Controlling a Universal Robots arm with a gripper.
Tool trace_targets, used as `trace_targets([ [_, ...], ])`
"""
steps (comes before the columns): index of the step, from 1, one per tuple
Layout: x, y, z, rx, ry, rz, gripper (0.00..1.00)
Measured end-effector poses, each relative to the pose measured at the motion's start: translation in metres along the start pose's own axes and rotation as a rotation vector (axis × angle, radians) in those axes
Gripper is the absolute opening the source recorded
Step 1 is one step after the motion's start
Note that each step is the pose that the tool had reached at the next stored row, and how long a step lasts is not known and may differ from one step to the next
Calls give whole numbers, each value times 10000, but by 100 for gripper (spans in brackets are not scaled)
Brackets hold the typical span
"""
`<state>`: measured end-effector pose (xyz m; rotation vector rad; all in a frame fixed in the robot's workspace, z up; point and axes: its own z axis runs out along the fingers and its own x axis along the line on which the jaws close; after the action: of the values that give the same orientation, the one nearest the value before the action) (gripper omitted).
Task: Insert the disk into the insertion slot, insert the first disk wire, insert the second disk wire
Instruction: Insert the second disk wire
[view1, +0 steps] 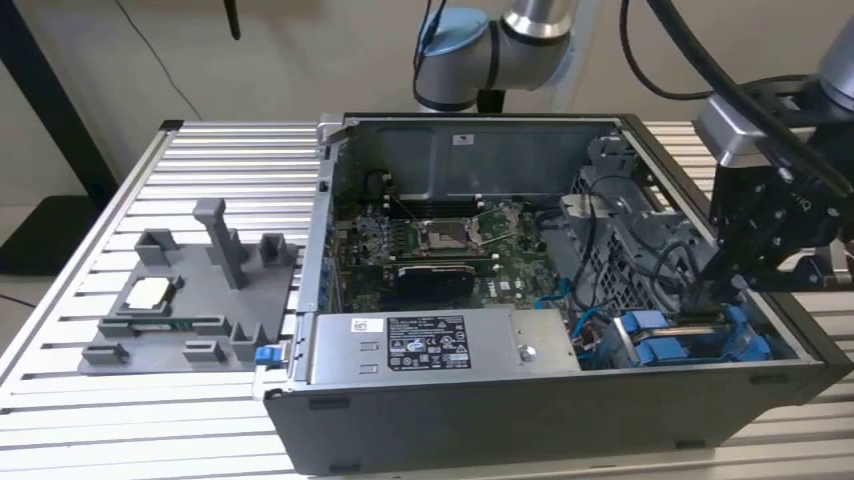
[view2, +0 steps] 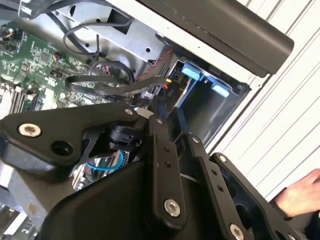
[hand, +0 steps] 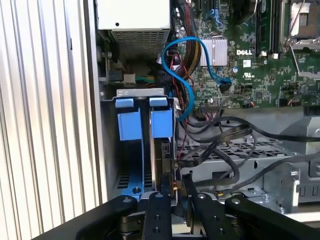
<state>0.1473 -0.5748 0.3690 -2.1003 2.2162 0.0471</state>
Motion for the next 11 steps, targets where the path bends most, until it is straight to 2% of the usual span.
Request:
trace_targets([
  [2,-3,-45,-2,-209,10,18,24],
  [4,-6,-69,-19,-355,20,30,24],
  [9,-12,-83,-89,-538,29,45,24],
  [11,-13,-85,-89,-560,30,48,24],
])
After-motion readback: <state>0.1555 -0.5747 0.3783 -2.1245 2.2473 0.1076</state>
